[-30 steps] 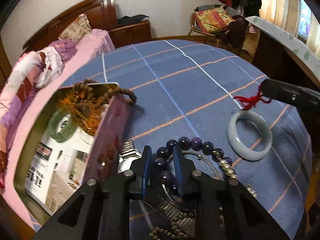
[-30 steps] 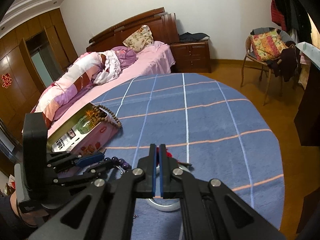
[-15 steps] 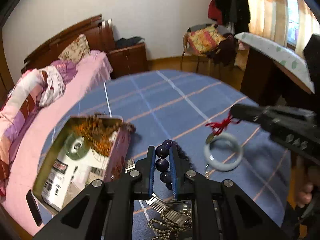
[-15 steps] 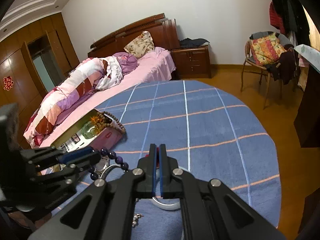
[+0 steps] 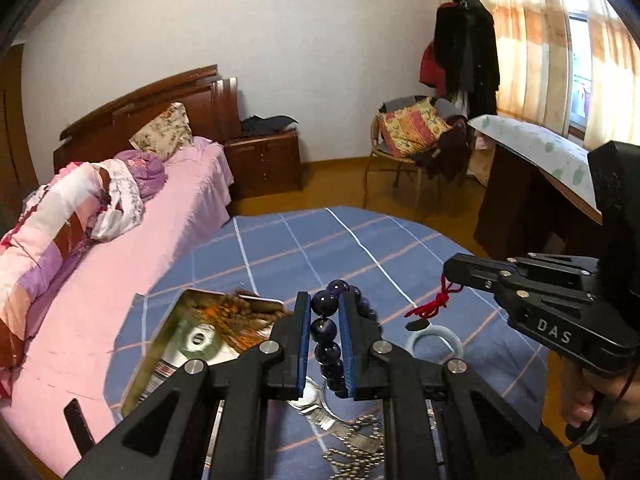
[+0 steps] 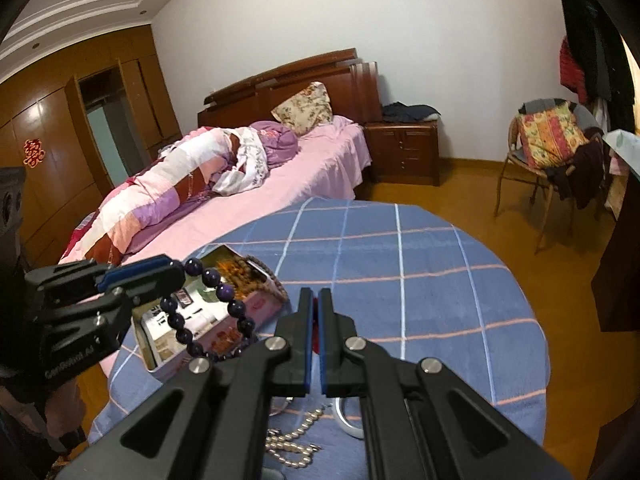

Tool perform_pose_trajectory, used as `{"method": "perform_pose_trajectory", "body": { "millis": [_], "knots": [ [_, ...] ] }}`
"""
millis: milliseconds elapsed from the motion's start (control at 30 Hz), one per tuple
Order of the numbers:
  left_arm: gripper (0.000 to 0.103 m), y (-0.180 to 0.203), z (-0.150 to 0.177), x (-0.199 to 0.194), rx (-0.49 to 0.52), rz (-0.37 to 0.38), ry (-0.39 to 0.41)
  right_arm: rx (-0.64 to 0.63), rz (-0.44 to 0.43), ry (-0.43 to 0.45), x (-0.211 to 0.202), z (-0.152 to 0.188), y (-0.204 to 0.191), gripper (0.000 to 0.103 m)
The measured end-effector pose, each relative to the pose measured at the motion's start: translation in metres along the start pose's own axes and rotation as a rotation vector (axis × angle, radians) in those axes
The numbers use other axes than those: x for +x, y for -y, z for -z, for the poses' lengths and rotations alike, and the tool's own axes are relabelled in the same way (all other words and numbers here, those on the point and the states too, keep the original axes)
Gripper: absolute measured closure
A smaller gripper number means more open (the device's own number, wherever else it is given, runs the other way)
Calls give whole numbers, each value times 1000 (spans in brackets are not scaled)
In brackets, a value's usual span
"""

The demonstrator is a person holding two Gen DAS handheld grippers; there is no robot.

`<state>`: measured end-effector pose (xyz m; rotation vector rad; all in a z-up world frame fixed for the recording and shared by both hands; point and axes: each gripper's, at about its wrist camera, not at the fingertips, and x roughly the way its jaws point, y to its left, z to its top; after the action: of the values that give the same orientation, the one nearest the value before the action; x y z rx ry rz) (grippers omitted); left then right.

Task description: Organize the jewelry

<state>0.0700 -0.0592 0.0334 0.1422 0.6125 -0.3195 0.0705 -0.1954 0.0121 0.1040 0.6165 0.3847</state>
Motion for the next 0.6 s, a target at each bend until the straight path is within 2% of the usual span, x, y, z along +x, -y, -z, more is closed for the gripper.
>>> {"method": "perform_pose_trajectory", "body": {
  "millis": [333,600],
  "knots": [
    [90,-48,-2,-8,-37,-104,10,-79,-43,7,8,-18,-35,100],
    [90,-84,10,-9,-85,-151,2,-134,-65,-6,19,-21,-57,100]
  ]
}}
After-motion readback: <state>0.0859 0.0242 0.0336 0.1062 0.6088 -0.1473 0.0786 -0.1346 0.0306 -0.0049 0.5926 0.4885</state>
